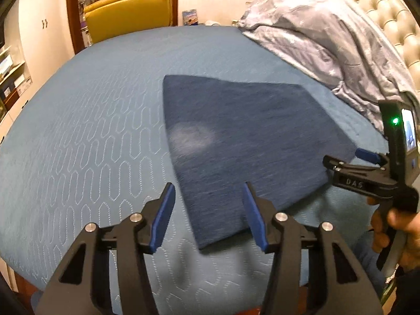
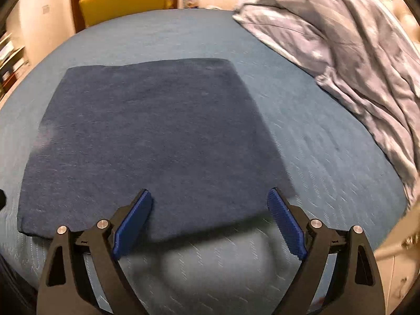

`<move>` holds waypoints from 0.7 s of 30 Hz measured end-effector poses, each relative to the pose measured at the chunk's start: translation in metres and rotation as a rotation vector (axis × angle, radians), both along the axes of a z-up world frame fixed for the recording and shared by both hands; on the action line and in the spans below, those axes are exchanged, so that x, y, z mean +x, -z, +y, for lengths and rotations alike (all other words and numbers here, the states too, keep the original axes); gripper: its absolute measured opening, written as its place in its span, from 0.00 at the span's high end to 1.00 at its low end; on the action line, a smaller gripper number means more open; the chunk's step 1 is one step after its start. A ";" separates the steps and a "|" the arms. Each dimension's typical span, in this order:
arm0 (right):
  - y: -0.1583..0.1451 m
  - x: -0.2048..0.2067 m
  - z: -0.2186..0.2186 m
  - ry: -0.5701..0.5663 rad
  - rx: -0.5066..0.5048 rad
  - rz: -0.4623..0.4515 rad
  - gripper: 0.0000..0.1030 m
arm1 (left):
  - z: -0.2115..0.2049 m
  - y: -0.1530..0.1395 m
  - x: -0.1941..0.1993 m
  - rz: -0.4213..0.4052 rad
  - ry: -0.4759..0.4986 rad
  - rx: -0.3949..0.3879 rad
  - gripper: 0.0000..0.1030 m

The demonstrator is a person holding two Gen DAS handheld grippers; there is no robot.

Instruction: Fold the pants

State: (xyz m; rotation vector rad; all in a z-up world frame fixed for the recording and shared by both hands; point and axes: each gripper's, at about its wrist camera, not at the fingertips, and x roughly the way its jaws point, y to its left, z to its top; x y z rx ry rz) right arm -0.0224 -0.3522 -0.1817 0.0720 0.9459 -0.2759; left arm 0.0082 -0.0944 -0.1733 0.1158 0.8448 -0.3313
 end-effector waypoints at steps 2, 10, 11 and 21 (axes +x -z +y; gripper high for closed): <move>-0.006 -0.013 -0.007 0.027 0.002 0.005 0.16 | -0.006 -0.006 -0.005 -0.001 0.017 -0.017 0.36; -0.052 -0.065 0.001 0.052 0.028 -0.052 0.16 | -0.022 -0.035 -0.030 -0.024 0.067 -0.056 0.02; -0.059 -0.071 0.002 0.055 0.023 -0.061 0.16 | -0.022 -0.039 -0.033 -0.033 0.069 -0.064 0.02; -0.109 -0.100 0.013 0.043 0.016 -0.145 0.16 | -0.023 -0.073 -0.044 -0.014 0.058 -0.167 0.02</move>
